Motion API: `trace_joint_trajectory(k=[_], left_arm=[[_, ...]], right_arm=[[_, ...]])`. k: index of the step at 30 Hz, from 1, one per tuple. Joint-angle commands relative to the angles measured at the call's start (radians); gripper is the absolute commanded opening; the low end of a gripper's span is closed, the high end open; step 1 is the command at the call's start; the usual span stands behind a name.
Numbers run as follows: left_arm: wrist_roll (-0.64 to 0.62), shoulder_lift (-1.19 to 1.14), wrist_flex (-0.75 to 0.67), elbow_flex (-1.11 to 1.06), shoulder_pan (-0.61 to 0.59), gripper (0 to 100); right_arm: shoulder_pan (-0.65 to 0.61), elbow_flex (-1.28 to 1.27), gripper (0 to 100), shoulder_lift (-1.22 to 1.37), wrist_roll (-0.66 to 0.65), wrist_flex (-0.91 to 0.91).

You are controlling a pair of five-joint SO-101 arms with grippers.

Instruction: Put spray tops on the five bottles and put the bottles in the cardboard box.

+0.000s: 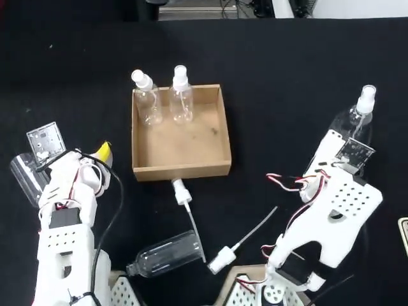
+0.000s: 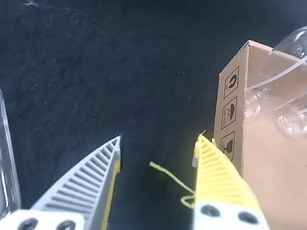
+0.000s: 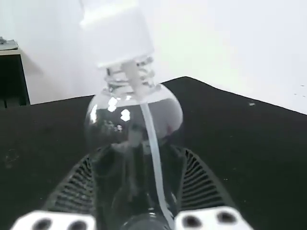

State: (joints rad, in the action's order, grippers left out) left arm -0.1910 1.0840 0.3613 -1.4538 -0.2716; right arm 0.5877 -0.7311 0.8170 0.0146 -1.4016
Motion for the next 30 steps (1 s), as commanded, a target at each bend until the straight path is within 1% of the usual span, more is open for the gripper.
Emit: trace_joint_trajectory(k=[1,3,6,18,21,24,26,30], left_arm=[[-0.008,0.011,-0.025,0.010,-0.005,23],[-0.008,0.011,-0.025,0.010,-0.005,23],[-0.008,0.011,-0.025,0.012,-0.005,23],[-0.008,0.011,-0.025,0.012,-0.005,23],[-0.008,0.011,-0.025,0.013,-0.005,23],[-0.006,0.011,-0.025,0.013,-0.005,23],[-0.006,0.011,-0.025,0.013,-0.005,23],[-0.005,0.011,-0.025,0.012,-0.005,23]], right_arm=[[0.012,0.018,15.5,-0.004,0.008,-0.006],[0.012,0.018,21.4,-0.004,0.009,-0.006],[0.012,0.016,25.9,-0.004,0.006,-0.006],[-0.003,0.008,34.2,-0.012,0.002,-0.006],[-0.003,-0.016,34.0,-0.056,0.002,-0.006],[-0.005,-0.088,34.0,-0.154,0.009,-0.003],[-0.020,-0.140,34.0,-0.243,0.006,0.040],[-0.031,-0.176,34.2,-0.430,0.009,0.279]])
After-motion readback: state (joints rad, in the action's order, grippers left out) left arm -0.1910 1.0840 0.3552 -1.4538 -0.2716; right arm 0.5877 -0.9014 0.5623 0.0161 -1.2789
